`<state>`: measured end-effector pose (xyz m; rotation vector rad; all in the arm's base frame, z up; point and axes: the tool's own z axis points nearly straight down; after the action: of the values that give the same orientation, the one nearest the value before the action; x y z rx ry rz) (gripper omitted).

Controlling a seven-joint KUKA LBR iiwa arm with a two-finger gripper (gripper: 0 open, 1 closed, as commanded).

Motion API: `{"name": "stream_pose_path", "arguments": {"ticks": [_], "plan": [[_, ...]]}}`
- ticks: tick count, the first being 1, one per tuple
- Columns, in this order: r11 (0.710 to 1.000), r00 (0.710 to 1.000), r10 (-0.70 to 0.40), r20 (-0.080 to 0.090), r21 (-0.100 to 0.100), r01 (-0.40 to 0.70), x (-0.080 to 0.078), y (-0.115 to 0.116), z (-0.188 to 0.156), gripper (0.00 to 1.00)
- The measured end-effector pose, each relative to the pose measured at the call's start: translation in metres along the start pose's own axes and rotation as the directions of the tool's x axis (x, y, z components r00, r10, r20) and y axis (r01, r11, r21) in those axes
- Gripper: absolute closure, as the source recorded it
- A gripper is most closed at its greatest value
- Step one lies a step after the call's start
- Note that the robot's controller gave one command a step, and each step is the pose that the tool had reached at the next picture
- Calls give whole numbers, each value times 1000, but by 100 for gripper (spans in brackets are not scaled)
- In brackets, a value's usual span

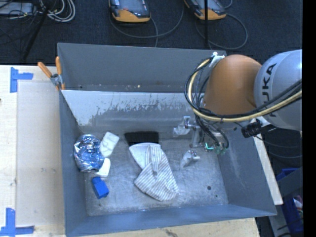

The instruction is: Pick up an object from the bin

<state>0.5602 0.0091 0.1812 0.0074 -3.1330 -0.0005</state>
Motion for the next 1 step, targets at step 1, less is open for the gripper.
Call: {"name": "stream_pose_path", "arguments": {"ticks": [1], "plan": [[1000, 1000, 0, 7, 0, 0, -2, 0, -4, 0]]}}
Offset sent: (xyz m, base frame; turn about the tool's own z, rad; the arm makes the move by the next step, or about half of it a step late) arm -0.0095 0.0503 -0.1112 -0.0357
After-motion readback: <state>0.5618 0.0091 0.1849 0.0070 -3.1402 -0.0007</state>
